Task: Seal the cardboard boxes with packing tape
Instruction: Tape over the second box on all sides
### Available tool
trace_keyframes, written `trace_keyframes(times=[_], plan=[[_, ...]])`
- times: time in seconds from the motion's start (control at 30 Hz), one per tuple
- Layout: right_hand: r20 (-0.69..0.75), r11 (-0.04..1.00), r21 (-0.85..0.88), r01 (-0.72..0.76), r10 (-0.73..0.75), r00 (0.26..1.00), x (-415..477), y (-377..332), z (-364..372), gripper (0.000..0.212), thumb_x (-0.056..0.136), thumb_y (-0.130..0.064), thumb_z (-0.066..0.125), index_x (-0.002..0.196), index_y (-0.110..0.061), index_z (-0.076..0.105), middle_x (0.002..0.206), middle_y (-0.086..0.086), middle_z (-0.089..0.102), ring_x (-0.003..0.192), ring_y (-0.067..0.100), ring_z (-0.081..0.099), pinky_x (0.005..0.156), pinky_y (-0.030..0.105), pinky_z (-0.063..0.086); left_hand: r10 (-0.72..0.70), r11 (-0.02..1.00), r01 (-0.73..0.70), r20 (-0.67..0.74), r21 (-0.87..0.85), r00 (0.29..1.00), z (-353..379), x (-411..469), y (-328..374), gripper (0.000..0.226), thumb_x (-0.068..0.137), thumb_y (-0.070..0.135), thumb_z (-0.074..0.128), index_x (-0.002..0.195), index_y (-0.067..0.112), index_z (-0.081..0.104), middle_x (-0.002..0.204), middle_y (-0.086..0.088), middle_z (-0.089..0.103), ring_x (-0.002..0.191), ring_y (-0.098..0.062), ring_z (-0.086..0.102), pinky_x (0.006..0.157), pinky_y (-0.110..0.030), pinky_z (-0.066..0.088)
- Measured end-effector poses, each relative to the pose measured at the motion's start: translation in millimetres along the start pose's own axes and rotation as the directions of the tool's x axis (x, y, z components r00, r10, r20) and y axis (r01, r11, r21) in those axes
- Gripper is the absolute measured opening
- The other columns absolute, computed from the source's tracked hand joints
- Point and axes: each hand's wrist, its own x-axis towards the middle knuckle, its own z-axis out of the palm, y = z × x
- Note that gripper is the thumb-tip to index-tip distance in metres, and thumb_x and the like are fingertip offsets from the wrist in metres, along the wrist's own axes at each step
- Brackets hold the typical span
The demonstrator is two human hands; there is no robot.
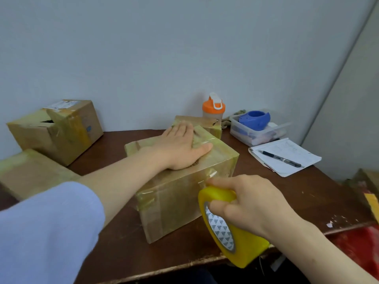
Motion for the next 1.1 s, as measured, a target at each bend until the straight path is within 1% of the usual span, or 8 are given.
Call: trace_keyframes(times=[0.2,0.33,0.47,0.57,0.67,0.8,0.93,1.1], plan=[[-0.017,0.999,0.013,0.045,-0.044,0.999,4.7,2.5,3.3,0.055,0.073,-0.056,0.056,0.126,-0.052,0.049,0.095,-0.012,0.059,0.086,0.011,0.05,0.063,0.023,0.037,0.148,0.989,-0.149,0.063,0.013,0.987,-3.4,-17.4,6.4,0.078,0.092,0.063,0.009,0.15,0.014,-0.008,0.158,-0.005,-0.013,0.145,-0.016,-0.011,0.114,-0.033,-0.009],[-0.011,0.999,0.035,0.028,-0.027,1.0,0.7,2.6,4.6,0.054,0.073,-0.056,0.057,0.126,-0.056,0.047,0.073,-0.015,0.051,0.074,0.007,0.05,0.057,0.02,0.037,0.207,0.977,-0.194,0.186,-0.087,0.96,-11.3,-29.4,5.4,0.094,0.088,0.059,0.044,0.148,0.019,-0.017,0.155,-0.001,-0.026,0.143,-0.013,-0.02,0.114,-0.028,-0.008],[0.027,0.996,0.069,0.055,-0.057,0.998,-18.3,11.8,12.0,0.072,0.065,-0.068,0.052,0.121,-0.078,0.008,0.097,-0.019,0.048,0.095,0.006,0.054,0.074,0.021,0.045,0.214,0.974,-0.225,0.233,0.021,0.949,-20.6,-38.4,-14.3,0.104,0.078,0.071,0.049,0.147,0.029,-0.017,0.156,0.005,-0.023,0.142,-0.011,-0.021,0.117,-0.039,-0.01],[0.08,0.98,0.195,0.037,-0.053,0.995,-34.6,17.9,23.5,0.1,0.063,-0.051,0.069,0.118,-0.081,-0.008,0.116,-0.027,0.029,0.1,0.008,0.053,0.081,0.022,0.048,0.204,0.978,-0.207,0.18,-0.002,0.962,-11.5,-45.9,-16.3,0.095,0.082,0.068,0.044,0.146,0.033,-0.017,0.156,0.007,-0.022,0.142,-0.009,-0.018,0.115,-0.035,-0.013],[-0.037,0.958,0.277,0.067,-0.059,0.998,-43.4,20.5,25.7,0.096,0.065,-0.029,0.075,0.123,-0.072,0.013,0.118,-0.032,0.026,0.101,0.002,0.049,0.078,0.013,0.043,0.201,0.979,-0.198,0.133,-0.036,0.97,-13.6,-44.7,-15.1,0.091,0.085,0.063,0.046,0.148,0.033,-0.011,0.157,0.006,-0.017,0.143,-0.009,-0.014,0.114,-0.031,-0.01],[-0.188,0.977,0.107,0.185,-0.163,0.969,-47.6,13.1,-8.6,0.073,0.054,-0.049,0.063,0.12,-0.068,0.037,0.127,-0.037,0.028,0.104,-0.003,0.047,0.071,0.013,0.041,0.21,0.976,-0.194,0.177,-0.101,0.962,-24.6,-41.9,-19.0,0.089,0.085,0.058,0.052,0.15,0.032,-0.001,0.159,0.007,-0.008,0.145,-0.009,-0.006,0.114,-0.028,-0.001],[-0.167,0.976,0.028,0.217,-0.209,0.963,-26.7,-7.3,-58.5,0.067,0.045,-0.058,0.048,0.111,-0.068,0.046,0.121,-0.052,0.034,0.107,-0.022,0.039,0.074,0.003,0.039,0.207,0.937,-0.132,0.21,-0.323,0.955,-44.2,-35.1,-28.1,0.046,0.086,0.043,0.061,0.126,0.03,0.043,0.131,0.006,0.039,0.121,-0.009,0.036,0.091,-0.02,0.025],[-0.108,0.982,0.066,0.175,-0.168,0.98,36.1,-36.3,-93.7,0.063,0.048,-0.046,0.06,0.111,-0.052,0.062,0.107,-0.021,0.064,0.089,0.001,0.056,0.072,0.021,0.046,0.121,0.836,-0.016,0.156,-0.548,0.98,-71.3,-32.5,-49.2,0.03,0.091,0.031,0.058,0.119,0.022,0.065,0.115,0.006,0.067,0.107,-0.013,0.062,0.094,-0.024,0.044]])
